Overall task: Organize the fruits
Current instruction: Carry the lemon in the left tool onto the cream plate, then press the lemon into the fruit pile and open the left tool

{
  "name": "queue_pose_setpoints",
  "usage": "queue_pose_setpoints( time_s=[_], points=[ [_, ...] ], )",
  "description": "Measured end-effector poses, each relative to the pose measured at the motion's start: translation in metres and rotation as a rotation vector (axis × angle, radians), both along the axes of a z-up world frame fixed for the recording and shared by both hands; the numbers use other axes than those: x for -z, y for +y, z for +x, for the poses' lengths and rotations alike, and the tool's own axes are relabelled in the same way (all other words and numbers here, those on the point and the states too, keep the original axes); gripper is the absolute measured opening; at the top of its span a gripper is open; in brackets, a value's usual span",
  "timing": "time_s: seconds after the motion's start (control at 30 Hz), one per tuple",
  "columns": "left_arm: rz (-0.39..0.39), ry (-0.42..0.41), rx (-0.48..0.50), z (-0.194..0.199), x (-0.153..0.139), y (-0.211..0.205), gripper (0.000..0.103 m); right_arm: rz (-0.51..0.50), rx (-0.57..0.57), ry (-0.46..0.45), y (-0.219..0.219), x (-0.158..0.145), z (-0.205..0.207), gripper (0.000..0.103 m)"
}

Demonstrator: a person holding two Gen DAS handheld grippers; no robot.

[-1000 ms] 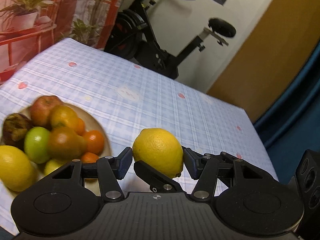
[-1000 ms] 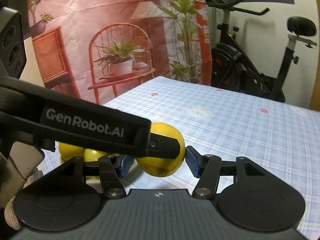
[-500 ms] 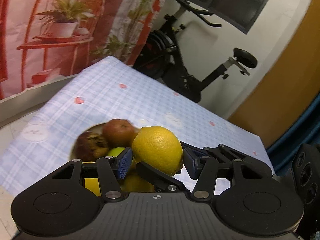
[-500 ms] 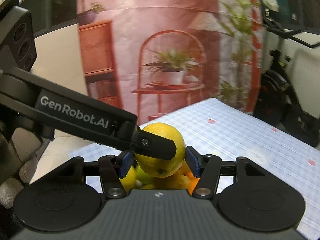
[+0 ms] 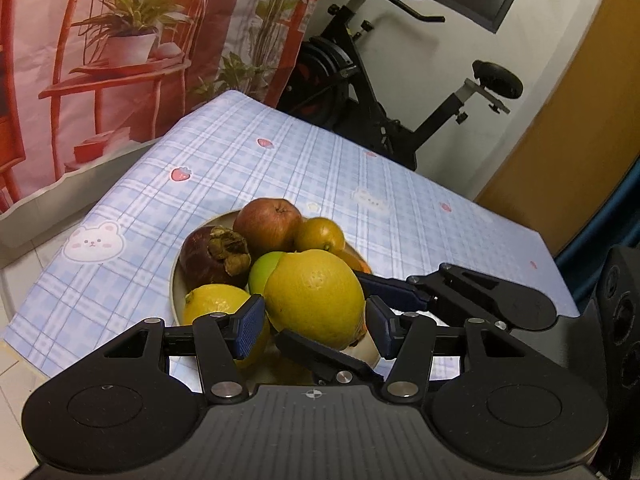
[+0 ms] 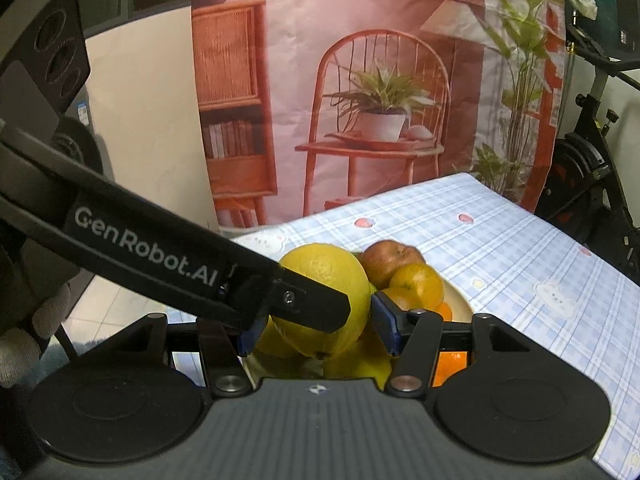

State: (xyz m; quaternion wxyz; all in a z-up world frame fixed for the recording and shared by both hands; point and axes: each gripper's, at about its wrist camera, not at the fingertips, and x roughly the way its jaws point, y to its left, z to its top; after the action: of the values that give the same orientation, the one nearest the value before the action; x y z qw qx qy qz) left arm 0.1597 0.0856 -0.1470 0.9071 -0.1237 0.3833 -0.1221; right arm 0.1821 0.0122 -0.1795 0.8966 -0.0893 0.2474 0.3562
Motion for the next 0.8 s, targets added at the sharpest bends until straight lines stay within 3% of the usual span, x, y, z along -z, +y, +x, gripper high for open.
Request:
queue_pose_setpoints(
  time_s=[0.8],
  points=[
    [0.049,0.004,-0.01,0.0,0.006,-0.004,0.059,-0.064,-0.036,-0.071,0.003,0.01,-0.017,0.057]
  ],
)
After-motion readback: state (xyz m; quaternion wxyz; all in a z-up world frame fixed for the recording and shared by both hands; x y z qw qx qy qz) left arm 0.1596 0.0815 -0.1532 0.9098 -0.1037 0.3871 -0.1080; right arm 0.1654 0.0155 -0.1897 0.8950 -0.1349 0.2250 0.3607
